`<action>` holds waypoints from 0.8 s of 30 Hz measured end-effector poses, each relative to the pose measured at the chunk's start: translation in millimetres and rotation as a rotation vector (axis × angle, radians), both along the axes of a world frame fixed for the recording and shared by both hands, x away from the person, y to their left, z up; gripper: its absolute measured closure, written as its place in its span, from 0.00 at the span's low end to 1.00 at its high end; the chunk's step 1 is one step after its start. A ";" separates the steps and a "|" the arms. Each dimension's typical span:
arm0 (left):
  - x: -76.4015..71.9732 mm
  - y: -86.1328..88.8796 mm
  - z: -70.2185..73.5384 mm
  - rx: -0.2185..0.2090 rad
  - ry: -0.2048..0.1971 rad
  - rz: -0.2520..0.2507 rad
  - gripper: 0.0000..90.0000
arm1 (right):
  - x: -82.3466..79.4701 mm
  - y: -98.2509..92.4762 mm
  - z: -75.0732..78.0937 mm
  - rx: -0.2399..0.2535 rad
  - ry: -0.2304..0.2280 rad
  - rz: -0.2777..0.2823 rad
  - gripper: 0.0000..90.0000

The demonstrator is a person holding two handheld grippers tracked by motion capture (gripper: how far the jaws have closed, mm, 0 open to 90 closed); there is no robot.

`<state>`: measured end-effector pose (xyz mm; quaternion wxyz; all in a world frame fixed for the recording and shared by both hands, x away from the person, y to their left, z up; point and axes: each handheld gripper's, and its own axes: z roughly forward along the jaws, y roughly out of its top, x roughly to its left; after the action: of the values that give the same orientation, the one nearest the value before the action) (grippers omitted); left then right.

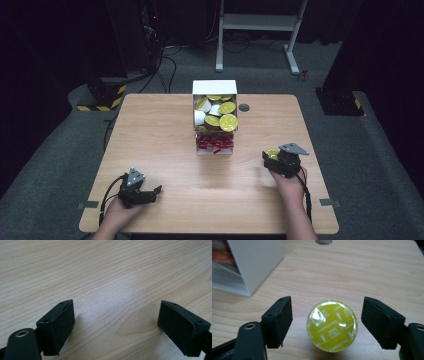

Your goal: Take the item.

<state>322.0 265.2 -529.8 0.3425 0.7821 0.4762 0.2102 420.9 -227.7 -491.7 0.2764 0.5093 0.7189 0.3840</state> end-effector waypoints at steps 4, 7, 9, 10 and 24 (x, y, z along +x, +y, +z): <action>0.0 0.0 0.0 0.000 0.000 -0.001 0.16 | -7.6 6.8 15.0 0.016 -0.028 0.025 0.32; 0.2 0.4 0.3 0.005 0.003 -0.008 0.16 | -13.7 12.1 26.4 0.029 -0.040 0.047 0.33; 0.2 0.5 0.3 0.005 0.004 -0.008 0.16 | -20.0 15.8 33.2 0.055 -0.052 0.069 0.33; 0.2 0.5 0.4 0.006 0.004 -0.008 0.16 | -23.5 18.5 36.1 0.054 -0.061 0.081 0.33; 0.6 0.4 0.2 0.003 0.006 -0.010 0.16 | -56.2 49.6 37.0 0.106 0.009 0.171 0.24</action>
<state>322.7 265.6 -529.6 0.3408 0.7858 0.4730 0.2067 364.7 -178.1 -454.7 0.2119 0.4617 0.7398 0.4412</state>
